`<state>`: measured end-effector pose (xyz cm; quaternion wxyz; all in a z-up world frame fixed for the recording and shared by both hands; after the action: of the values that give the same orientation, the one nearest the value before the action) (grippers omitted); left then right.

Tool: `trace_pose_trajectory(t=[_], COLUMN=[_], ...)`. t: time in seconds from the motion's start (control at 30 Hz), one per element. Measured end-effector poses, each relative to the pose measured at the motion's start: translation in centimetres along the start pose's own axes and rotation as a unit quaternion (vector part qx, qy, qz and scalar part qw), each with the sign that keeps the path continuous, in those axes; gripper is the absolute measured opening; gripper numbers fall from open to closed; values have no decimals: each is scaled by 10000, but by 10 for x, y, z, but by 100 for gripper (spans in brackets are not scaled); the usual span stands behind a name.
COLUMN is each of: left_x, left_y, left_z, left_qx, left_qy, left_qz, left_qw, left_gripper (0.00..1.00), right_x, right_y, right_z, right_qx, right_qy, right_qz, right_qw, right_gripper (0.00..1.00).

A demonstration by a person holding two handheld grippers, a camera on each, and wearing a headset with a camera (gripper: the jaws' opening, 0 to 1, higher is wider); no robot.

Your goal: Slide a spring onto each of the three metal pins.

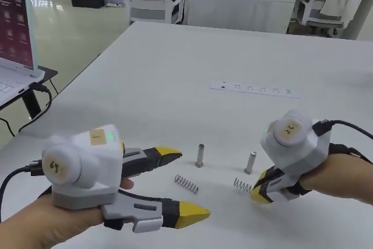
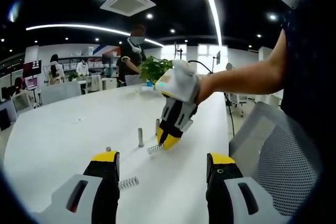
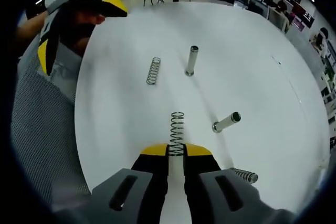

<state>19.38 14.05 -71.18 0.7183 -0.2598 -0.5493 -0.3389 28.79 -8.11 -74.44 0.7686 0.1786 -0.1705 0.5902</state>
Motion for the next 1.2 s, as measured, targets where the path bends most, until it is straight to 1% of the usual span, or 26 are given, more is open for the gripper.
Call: trace_pose_trajectory(t=[0.13, 0.3, 0.4, 0.53, 0.73, 0.9, 1.03, 1.2], left_x=[2, 5, 7, 13, 21, 30, 33, 35], left_y=[-1, 1, 2, 5, 8, 9, 10, 11], left_z=[-3, -6, -8, -10, -16, -23, -28, -33], left_qx=[-79, -155, -212, -259, -337, -421, -461, -465], left_qy=[57, 106, 127, 149, 166, 105, 133, 58], left_qz=[-69, -146, -181, -228, -263, -253, -299, -263], left_qw=[9999, 9997, 9995, 9993, 9989, 9987, 9984, 9986], left_gripper=[61, 59, 57, 56, 54, 51, 47, 46], right_x=[4, 10, 13, 18, 26, 30, 33, 39], right_y=[1, 2, 5, 7, 11, 13, 14, 17], right_z=[11, 22, 28, 34, 45, 52, 55, 60], right_qx=[-4, 20, 84, 135, 191, 167, 177, 219], right_qy=[-73, -59, -69, -45, -131, -142, -129, -129], right_qz=[81, 202, 259, 365, 496, 616, 703, 844], right_qw=[9999, 9998, 9996, 9992, 9985, 9979, 9973, 9961], right_gripper=[8, 8, 8, 8, 8, 8, 8, 8])
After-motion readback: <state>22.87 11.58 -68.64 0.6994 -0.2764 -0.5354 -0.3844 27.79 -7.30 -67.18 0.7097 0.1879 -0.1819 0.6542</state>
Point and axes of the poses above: the centre of the closed fingertips' face, and the gripper's own axes: z roughly backward along the fingers, y roughly to its left, x roughly out of its top, the point moved 10 cm from there along z, roughly backward along the fingers, and after that the axes turned 7 degrees about x, right-handed, at the moved point
